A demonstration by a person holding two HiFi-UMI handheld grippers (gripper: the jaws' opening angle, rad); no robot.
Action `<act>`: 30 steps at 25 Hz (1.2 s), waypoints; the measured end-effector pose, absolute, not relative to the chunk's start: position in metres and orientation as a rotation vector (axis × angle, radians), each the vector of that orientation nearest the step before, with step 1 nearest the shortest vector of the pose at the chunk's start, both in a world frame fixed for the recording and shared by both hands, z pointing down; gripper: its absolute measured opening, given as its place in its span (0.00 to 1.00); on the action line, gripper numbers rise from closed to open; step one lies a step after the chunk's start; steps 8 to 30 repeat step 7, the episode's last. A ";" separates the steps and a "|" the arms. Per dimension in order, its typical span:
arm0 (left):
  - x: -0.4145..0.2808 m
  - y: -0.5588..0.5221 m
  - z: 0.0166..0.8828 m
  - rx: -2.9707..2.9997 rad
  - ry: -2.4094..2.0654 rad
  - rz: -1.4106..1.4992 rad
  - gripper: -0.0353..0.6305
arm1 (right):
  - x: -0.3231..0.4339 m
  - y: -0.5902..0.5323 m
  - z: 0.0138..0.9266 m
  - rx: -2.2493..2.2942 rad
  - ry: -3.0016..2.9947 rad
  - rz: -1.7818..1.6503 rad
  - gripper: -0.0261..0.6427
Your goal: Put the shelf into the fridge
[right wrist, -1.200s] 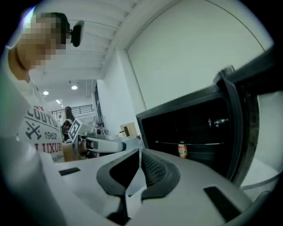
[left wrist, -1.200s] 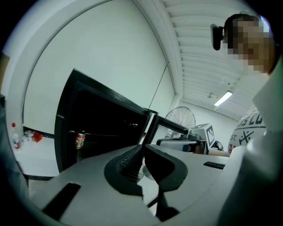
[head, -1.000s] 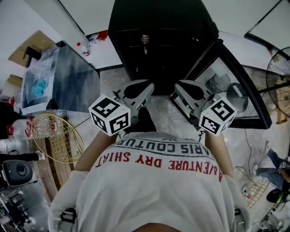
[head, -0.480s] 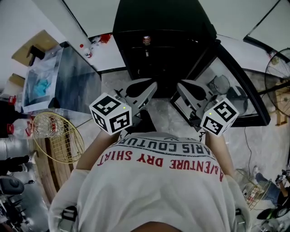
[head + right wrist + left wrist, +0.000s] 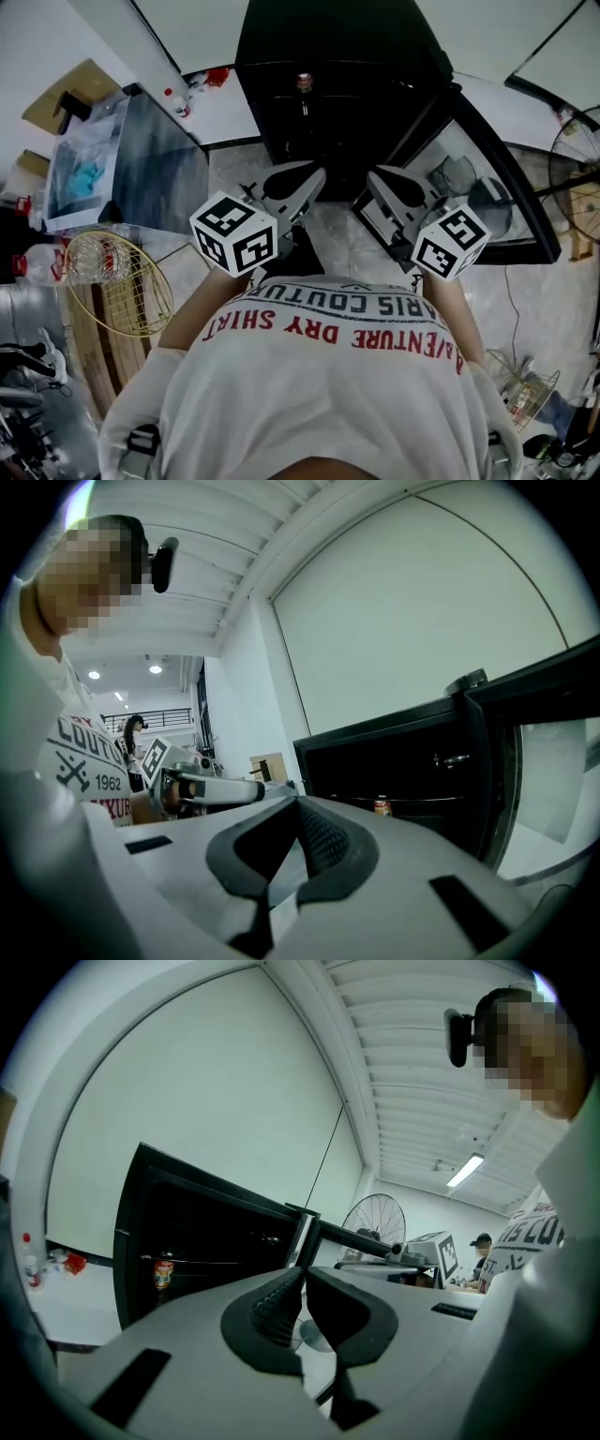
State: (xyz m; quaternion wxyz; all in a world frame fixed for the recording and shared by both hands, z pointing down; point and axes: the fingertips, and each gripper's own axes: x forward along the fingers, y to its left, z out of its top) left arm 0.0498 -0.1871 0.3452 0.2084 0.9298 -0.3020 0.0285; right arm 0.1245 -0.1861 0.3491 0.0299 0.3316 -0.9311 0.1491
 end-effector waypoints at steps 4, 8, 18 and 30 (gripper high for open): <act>0.049 -0.190 0.342 2.581 -0.845 0.078 0.11 | 0.124 -0.189 0.348 1.027 -2.862 0.472 0.07; 0.050 -0.193 0.343 2.585 -0.856 0.091 0.11 | 0.124 -0.192 0.346 1.021 -2.877 0.510 0.07; 0.050 -0.193 0.343 2.585 -0.856 0.091 0.11 | 0.124 -0.192 0.346 1.021 -2.877 0.510 0.07; 0.050 -0.193 0.343 2.585 -0.856 0.091 0.11 | 0.124 -0.192 0.346 1.021 -2.877 0.510 0.07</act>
